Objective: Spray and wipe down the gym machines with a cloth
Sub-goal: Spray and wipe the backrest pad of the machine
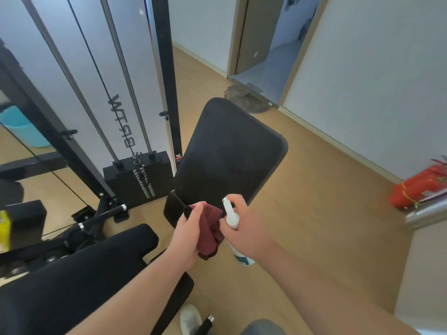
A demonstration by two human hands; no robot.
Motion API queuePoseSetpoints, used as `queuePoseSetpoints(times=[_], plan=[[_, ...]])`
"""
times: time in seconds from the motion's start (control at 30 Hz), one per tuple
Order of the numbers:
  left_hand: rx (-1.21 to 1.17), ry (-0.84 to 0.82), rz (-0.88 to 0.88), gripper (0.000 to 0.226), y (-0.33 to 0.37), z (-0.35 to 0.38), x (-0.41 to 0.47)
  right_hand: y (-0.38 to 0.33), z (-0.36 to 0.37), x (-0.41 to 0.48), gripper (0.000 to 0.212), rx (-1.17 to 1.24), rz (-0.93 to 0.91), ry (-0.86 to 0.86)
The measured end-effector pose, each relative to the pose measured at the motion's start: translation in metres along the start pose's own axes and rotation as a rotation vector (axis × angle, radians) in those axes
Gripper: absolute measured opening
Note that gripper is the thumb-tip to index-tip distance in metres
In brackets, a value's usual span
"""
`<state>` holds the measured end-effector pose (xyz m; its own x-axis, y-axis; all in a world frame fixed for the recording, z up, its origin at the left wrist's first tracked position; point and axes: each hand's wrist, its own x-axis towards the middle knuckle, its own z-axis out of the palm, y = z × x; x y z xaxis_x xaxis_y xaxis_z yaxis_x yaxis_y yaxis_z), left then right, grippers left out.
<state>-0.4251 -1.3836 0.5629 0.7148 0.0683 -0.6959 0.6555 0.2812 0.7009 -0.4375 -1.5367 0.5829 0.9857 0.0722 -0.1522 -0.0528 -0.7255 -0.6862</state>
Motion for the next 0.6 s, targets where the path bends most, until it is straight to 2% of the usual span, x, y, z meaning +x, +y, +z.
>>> queuePoseSetpoints(times=[0.1,0.2,0.37,0.5,0.6], plan=[[-0.066,0.022,-0.065,0.030,0.007,-0.001,0.017,0.002,0.005,0.017,0.043,-0.022,0.048,-0.007],[-0.222,-0.022,-0.087,0.046,0.013,0.001,0.032,0.007,0.009,0.036,0.043,-0.037,0.119,-0.008],[-0.486,0.042,-0.222,0.041,0.023,0.008,0.044,0.016,0.006,0.067,0.033,-0.080,0.266,0.013],[-0.403,0.018,-0.156,0.024,0.044,0.028,0.051,0.016,-0.010,0.091,0.025,-0.082,0.332,0.088],[-0.362,-0.046,-0.062,0.031,0.054,0.045,0.059,0.017,-0.022,0.101,0.019,-0.100,0.377,0.116]])
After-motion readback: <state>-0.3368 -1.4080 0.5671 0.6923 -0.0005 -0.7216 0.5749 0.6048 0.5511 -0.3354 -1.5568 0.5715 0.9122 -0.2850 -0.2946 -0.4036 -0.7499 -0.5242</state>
